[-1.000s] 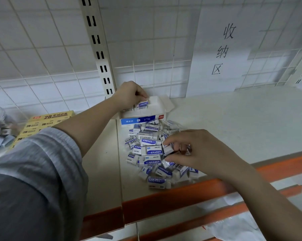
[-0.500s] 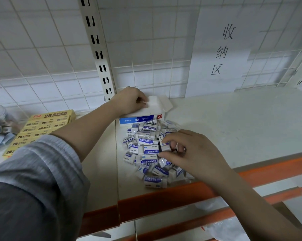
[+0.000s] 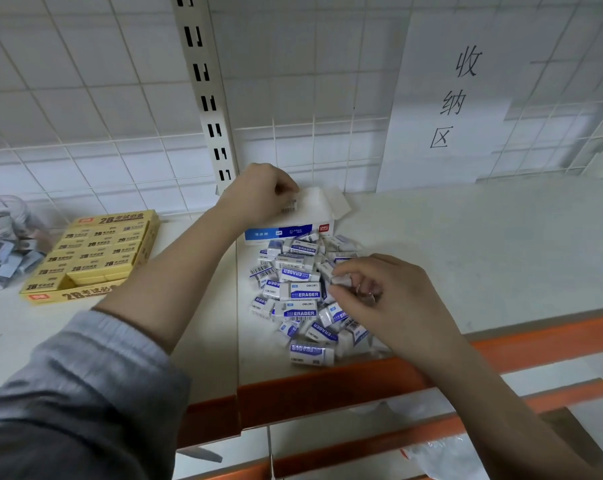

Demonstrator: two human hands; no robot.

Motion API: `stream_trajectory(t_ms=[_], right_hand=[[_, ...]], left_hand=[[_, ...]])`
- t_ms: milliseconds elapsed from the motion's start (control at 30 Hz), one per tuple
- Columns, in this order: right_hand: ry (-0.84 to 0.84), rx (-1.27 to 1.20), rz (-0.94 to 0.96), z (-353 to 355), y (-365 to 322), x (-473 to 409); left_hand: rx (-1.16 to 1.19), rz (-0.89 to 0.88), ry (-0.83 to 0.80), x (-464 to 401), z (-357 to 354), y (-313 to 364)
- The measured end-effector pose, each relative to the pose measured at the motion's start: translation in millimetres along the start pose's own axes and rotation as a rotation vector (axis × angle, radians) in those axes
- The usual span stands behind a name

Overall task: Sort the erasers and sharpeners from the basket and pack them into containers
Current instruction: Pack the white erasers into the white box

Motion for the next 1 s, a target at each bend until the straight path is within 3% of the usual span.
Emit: stream_trajectory(t_ms=[333,733,867,1000], right_hand=[[0.320,-0.072,0.000,26.6,-0.2,-1.9],[0.315,-0.399,-0.167,39.8,4.9,-1.0],[0.299,-0.459,-0.225,40.1,6.1,0.5],[0.273,-0.522,-0.235,40.5,2.7,-3.2]], left_hand=[[0.336,0.089,0.006,102.2,27.3,28.6],[0.349,0.187,-0.061,122.9,3.5,24.6],[0.440,0.223,0.024,123.9,3.4,26.1],[0.487,0.228,0.207,131.4,12.3,32.4]])
Point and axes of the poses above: each hand's wrist, its own x-axis away from the middle knuckle, its own z-axis out of the back of the hand, y = z × x, the point moved 2 cm from there along -x, towards the middle knuckle, and after that the axes turned 3 degrees about x, right-handed, at the moved point
